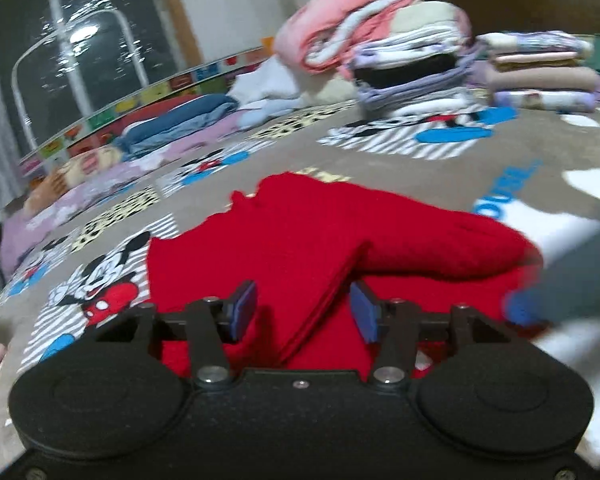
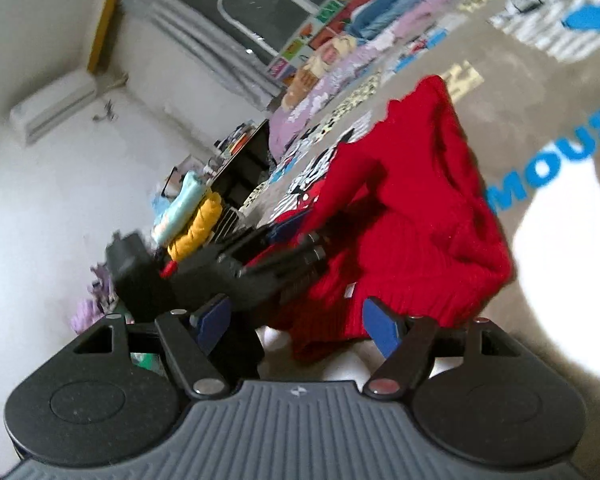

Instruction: Fold clothes

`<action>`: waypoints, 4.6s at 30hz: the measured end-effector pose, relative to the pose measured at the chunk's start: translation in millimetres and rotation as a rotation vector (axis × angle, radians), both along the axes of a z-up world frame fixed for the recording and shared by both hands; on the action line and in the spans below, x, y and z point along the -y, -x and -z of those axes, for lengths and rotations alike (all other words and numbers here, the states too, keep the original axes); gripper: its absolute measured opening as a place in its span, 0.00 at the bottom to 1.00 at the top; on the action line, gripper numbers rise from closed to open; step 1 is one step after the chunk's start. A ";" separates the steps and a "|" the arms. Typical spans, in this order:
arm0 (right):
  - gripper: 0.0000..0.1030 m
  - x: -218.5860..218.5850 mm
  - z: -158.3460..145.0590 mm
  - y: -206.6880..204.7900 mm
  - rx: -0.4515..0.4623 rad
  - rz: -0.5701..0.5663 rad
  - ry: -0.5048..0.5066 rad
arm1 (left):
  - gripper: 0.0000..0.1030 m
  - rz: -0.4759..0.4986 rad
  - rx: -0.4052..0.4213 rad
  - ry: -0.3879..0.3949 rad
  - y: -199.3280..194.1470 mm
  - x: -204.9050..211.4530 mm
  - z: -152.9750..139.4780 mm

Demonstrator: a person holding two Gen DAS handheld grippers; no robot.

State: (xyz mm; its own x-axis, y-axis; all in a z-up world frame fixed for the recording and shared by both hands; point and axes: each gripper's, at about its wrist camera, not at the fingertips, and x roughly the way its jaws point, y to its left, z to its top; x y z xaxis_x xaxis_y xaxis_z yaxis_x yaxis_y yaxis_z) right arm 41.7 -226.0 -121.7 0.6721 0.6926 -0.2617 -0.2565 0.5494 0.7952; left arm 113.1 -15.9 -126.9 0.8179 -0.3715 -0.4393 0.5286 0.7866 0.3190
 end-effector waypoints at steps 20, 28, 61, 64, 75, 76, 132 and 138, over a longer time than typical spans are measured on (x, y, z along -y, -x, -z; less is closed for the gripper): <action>0.64 -48.9 16.2 -102.9 -0.235 0.319 -0.071 | 0.63 -0.163 -0.117 0.200 28.7 -115.1 -5.0; 0.18 -60.5 27.6 -107.7 -0.211 0.399 -0.043 | 0.67 -0.124 -0.226 0.244 26.7 -113.0 5.3; 0.11 95.1 -44.0 -85.0 0.073 0.427 0.043 | 0.22 -0.019 -0.024 -0.062 47.9 -10.6 17.1; 0.11 106.3 -19.2 -83.2 0.020 0.446 0.025 | 0.37 0.026 -0.098 0.042 46.0 -26.9 5.2; 0.11 113.5 -11.0 -112.9 0.027 0.390 0.036 | 0.33 -0.040 -0.172 0.350 34.6 -90.4 -26.8; 0.11 114.0 -10.7 -114.4 0.028 0.387 0.031 | 0.33 -0.031 -0.177 0.332 33.4 -84.0 -24.9; 0.11 144.1 72.2 -116.4 -0.097 0.352 -0.210 | 0.24 -0.291 -0.220 0.093 -201.5 -13.2 -10.9; 0.11 142.3 71.9 -118.0 -0.107 0.348 -0.200 | 0.24 -0.302 -0.210 0.025 -227.9 -6.9 -9.3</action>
State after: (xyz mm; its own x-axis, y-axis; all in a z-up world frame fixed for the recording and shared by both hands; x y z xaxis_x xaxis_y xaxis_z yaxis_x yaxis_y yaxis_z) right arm 159.7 -368.2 -193.6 0.8515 0.4732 -0.2258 0.0068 0.4206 0.9072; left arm 341.0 -9.1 -117.6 0.7854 -0.1400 -0.6030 0.3233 0.9235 0.2067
